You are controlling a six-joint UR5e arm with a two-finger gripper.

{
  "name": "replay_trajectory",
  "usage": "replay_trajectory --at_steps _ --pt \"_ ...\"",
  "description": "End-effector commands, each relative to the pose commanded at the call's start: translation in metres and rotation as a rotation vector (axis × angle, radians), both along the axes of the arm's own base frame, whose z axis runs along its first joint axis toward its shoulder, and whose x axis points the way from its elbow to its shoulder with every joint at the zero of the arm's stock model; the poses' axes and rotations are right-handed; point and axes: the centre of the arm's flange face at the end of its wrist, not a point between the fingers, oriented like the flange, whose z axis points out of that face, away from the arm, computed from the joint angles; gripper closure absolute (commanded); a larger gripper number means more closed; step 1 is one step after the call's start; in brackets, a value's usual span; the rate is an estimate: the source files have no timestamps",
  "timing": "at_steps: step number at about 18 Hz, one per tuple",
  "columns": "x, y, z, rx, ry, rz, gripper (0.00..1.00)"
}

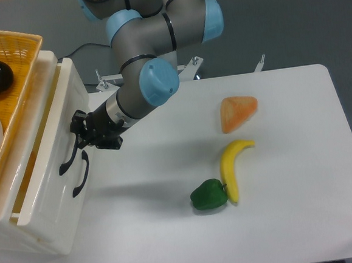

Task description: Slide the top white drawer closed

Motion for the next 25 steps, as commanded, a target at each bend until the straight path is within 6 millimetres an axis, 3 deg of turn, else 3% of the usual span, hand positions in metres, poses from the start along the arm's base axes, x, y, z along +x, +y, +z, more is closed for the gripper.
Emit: replay_trajectory --at_steps 8,18,20,21,25 --pt "0.016 0.009 -0.002 0.004 0.004 -0.031 0.99" --pt "0.016 0.015 -0.009 0.004 0.005 -0.035 0.98" --pt "0.006 0.014 -0.007 0.016 0.021 -0.026 0.94" --pt "-0.004 0.012 -0.007 0.018 0.027 -0.012 0.87" --pt "-0.065 -0.012 0.0 0.053 0.06 0.058 0.68"
